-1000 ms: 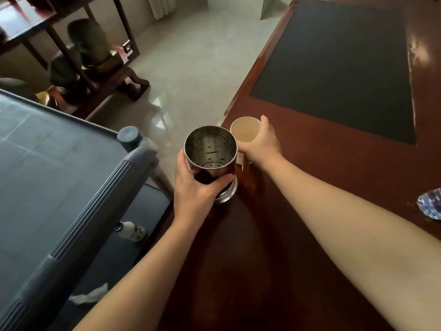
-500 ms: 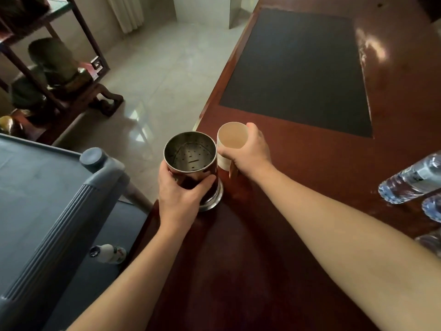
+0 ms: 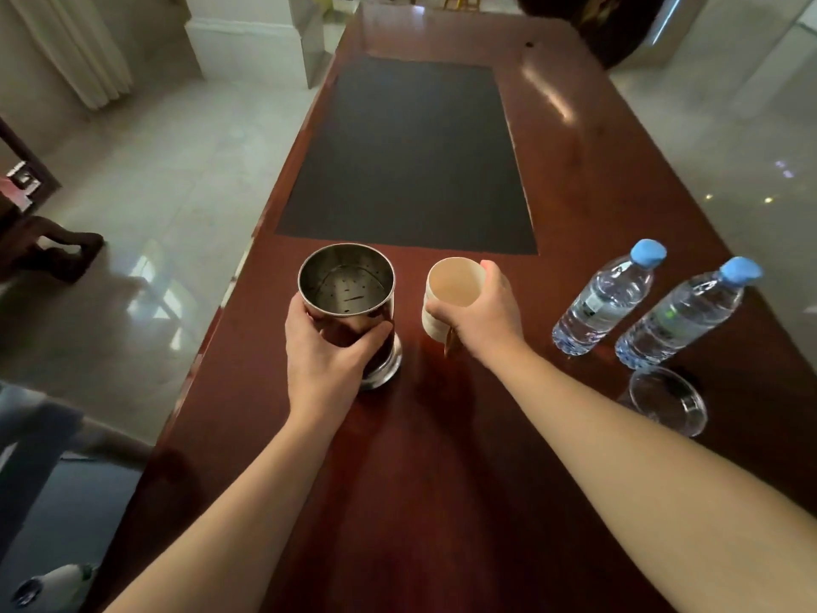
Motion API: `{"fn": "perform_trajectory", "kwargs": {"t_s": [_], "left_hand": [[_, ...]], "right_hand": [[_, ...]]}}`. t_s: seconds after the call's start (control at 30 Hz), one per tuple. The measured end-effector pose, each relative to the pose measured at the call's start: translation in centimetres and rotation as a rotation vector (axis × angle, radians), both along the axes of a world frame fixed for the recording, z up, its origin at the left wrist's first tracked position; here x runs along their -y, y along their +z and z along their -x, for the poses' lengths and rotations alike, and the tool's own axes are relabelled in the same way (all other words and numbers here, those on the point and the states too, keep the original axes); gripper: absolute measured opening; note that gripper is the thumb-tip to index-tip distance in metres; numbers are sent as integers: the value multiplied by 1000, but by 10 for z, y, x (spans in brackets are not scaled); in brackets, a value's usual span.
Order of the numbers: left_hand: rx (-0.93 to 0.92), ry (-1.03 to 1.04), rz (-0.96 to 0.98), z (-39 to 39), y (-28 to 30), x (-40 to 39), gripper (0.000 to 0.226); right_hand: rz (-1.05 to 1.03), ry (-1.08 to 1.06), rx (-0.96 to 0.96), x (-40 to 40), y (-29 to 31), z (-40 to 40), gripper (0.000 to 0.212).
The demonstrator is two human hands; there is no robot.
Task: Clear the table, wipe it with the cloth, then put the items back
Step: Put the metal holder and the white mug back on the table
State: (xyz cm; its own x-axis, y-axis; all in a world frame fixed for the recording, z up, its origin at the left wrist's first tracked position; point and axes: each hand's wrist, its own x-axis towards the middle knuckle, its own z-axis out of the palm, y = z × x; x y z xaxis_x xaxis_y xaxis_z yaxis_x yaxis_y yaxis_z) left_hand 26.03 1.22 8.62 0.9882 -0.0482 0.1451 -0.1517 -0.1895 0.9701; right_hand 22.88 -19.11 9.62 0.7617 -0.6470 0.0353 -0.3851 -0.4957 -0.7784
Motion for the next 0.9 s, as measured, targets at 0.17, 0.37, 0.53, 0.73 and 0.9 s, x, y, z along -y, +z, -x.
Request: {"fn": "perform_trajectory", "kwargs": {"t_s": [0.17,0.37,0.53,0.73,0.9], "left_hand": [[15,-72,-3,2,4,48,86],[32,-127,-26,3,5,88,75],[16,-157,-46,-2,-1,107,77],[-9,-155,-70,-4,-10,118,83],[-24,-151,-78,2,-17,124,87]], "right_hand": [[21,-91,-19,40,-4,18,94],[33,-155,-49,63,-13,29,89],[41,-141,-65,73,-20,35,92],[-6,-135,-58,79,-24,41,94],[-34,-138,-42,81,-24,42,96]]}}
